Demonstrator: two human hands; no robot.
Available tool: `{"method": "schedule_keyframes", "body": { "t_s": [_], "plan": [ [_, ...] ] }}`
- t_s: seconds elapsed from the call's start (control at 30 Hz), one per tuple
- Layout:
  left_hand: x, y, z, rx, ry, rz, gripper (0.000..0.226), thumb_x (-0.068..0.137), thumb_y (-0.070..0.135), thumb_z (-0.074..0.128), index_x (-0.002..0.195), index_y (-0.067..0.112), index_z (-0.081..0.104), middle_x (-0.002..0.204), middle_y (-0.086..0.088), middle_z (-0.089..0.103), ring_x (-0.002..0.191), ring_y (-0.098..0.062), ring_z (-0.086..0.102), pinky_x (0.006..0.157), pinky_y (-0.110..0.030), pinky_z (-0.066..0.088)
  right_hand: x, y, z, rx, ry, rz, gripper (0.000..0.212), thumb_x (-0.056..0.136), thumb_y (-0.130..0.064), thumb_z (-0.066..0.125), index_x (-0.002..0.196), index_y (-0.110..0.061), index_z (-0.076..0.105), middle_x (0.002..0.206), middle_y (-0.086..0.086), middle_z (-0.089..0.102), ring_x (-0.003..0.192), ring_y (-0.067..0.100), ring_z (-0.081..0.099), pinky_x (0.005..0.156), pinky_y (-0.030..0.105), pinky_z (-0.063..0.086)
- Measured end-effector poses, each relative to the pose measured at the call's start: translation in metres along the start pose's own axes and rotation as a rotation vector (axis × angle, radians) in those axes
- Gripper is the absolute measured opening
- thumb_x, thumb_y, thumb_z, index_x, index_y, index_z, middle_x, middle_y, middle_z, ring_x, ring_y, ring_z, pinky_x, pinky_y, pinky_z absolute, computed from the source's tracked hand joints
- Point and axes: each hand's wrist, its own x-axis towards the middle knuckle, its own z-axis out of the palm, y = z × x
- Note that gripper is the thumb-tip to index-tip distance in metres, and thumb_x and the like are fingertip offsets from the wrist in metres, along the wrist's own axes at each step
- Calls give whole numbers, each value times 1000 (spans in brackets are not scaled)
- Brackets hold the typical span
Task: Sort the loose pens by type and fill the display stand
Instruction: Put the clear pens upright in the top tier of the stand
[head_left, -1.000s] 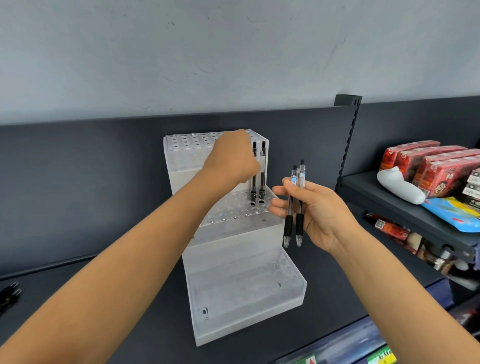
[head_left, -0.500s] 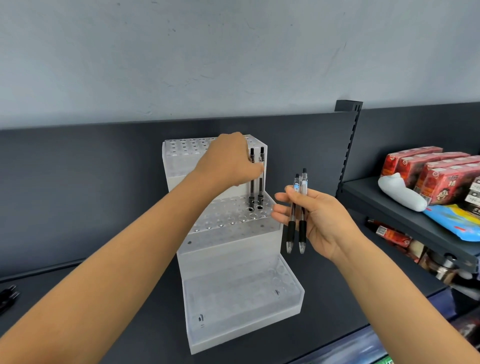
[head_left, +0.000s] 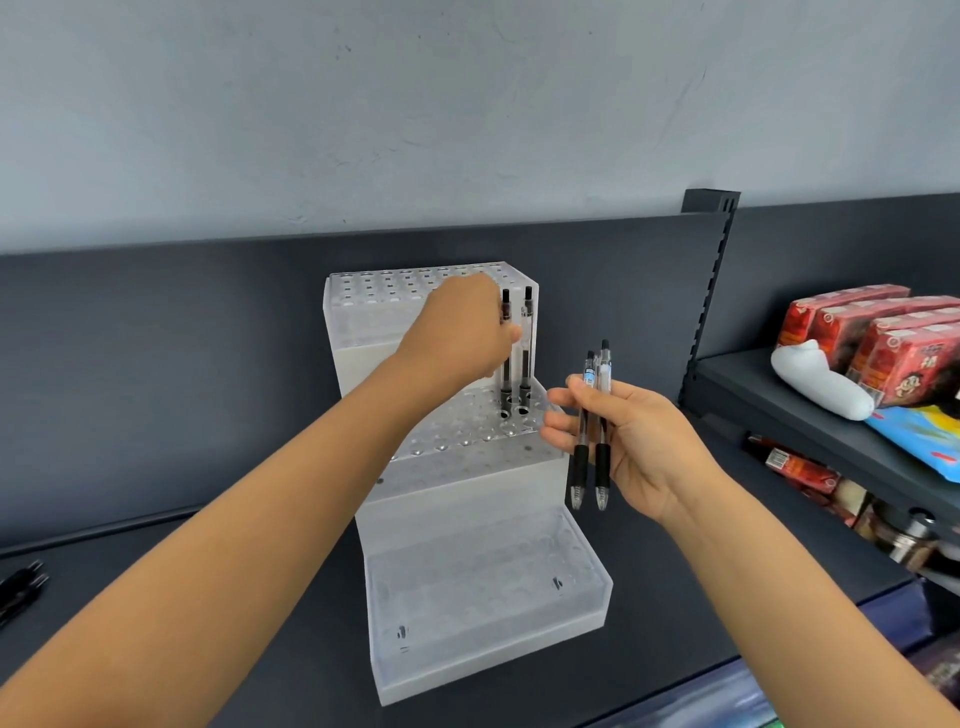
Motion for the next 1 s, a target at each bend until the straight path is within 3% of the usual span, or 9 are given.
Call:
{"method": "schedule_keyframes", "body": {
  "t_s": [0.1,0.23,0.37,0.5,0.6,0.73,0.83,1.0],
  "plan": [
    [2,8,-3,76,-15,18,39,90,26,61,57,12,47,58,-5,61,63,-21,61,67,-30,51,-1,0,-1,-21,18,-2,24,92,-12,61,105,9,63,85,14,69,66,21,70,59,30,59],
    [-6,6,-18,114,-73,-18,44,87,45,63,61,10,62,55,-5,66,54,-14,61,61,-26,48,-4,-7,-3,77,15,14,20,96,-10,52,106,5,60,90,18,70,67,27,70,58,34,59],
    [-26,9,-22,-277,-240,-5,43,78,54,70,73,12,73,66,-1,72,57,-14,68,60,-26,56,-6,-11,4,59,-64,-20,25,98,-10,49,114,5,61,100,18,72,83,29,71,66,38,61],
    [-36,9,-9,-548,-274,46,25,77,36,77,81,11,75,71,-1,72,57,-8,62,56,-24,52,-6,-13,19,133,-174,47,32,98,-20,48,122,-1,59,115,18,68,97,35,66,82,50,57],
    [-39,5,-11,-700,-302,7,19,84,22,73,87,3,74,76,-10,71,62,-12,62,61,-23,53,-5,-14,23,123,-194,22,31,97,-21,49,120,-5,63,106,16,69,91,34,65,88,52,53],
    [-34,-8,-18,-711,-74,-54,12,89,9,62,86,-2,67,75,-9,73,64,-15,67,73,-34,58,-6,-13,20,60,-96,-92,24,95,-18,56,114,-11,67,107,10,72,97,25,69,74,40,60],
    [-31,-22,-16,-601,161,-81,8,81,11,67,88,10,64,71,-5,73,71,-20,71,80,-44,58,-5,-11,16,48,-30,-104,21,94,-15,58,112,-10,67,97,8,72,81,21,69,66,34,60],
    [-30,-24,-10,-628,223,-27,4,86,19,67,89,17,65,79,0,72,77,-16,69,81,-45,56,-6,-7,16,-7,-10,-105,20,94,-16,58,111,-9,67,80,2,70,58,12,62,56,25,57]
  ]
}}
